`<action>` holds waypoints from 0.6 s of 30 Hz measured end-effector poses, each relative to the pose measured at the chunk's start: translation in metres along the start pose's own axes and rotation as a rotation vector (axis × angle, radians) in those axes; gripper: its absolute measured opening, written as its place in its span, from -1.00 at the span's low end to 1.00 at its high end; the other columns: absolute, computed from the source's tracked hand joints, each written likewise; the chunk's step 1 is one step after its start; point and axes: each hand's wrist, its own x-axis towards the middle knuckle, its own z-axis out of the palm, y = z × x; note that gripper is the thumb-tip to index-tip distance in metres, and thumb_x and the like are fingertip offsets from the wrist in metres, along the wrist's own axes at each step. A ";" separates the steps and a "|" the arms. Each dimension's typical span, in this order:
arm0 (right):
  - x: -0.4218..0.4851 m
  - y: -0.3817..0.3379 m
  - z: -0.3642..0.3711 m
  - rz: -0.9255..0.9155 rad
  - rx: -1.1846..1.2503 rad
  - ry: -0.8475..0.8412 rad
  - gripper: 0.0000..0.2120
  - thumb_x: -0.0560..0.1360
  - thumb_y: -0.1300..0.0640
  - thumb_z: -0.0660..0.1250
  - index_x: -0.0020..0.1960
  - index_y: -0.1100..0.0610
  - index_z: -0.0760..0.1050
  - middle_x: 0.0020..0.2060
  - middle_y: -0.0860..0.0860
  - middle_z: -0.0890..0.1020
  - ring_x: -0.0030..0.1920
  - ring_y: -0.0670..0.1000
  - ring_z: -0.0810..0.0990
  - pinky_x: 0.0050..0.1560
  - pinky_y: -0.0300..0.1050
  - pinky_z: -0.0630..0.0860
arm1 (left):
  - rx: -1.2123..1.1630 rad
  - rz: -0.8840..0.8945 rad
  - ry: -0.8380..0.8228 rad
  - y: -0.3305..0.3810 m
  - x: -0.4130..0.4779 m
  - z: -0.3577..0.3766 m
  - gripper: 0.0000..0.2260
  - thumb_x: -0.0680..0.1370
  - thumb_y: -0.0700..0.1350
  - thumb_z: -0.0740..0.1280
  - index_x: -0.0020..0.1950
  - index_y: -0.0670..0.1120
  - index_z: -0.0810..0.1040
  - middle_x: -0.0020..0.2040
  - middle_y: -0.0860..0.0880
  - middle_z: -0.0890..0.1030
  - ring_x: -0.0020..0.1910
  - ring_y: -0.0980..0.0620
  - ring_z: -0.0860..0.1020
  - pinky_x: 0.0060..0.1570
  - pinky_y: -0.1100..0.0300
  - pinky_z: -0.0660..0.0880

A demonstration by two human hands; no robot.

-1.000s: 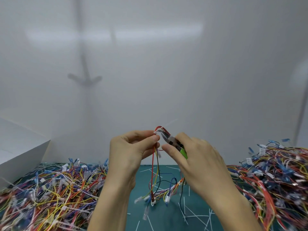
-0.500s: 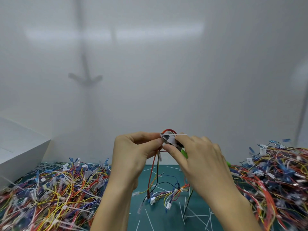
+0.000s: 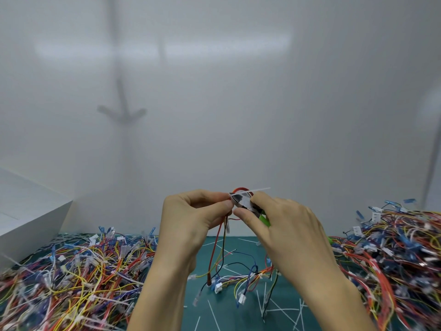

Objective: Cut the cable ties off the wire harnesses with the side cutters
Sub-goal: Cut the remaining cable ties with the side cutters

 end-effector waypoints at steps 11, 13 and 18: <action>0.000 0.001 0.002 -0.006 0.021 0.031 -0.52 0.45 -0.45 -0.20 -0.15 -0.08 0.23 -0.43 -0.09 0.38 -0.29 0.02 0.45 -0.29 -0.07 0.34 | 0.005 0.003 0.006 0.001 -0.001 0.000 -0.86 0.35 -0.35 0.53 -0.32 -0.12 0.72 -0.29 -0.14 0.71 -0.28 -0.02 0.70 -0.23 0.26 0.63; 0.000 0.001 0.002 -0.003 0.022 0.034 -0.51 0.45 -0.45 -0.20 -0.15 -0.08 0.23 -0.42 -0.08 0.38 -0.28 0.04 0.45 -0.29 -0.05 0.37 | 0.009 0.003 0.004 0.001 -0.001 0.000 -0.84 0.35 -0.35 0.52 -0.34 -0.12 0.72 -0.29 -0.14 0.71 -0.29 -0.02 0.69 -0.22 0.25 0.64; 0.000 0.000 0.001 0.006 0.028 0.032 -0.48 0.43 -0.47 -0.21 -0.16 -0.07 0.23 -0.44 -0.07 0.37 -0.29 0.05 0.42 -0.31 -0.05 0.36 | 0.018 0.001 0.008 0.002 -0.001 0.000 -0.84 0.36 -0.36 0.52 -0.34 -0.12 0.72 -0.29 -0.15 0.71 -0.29 -0.01 0.69 -0.20 0.23 0.65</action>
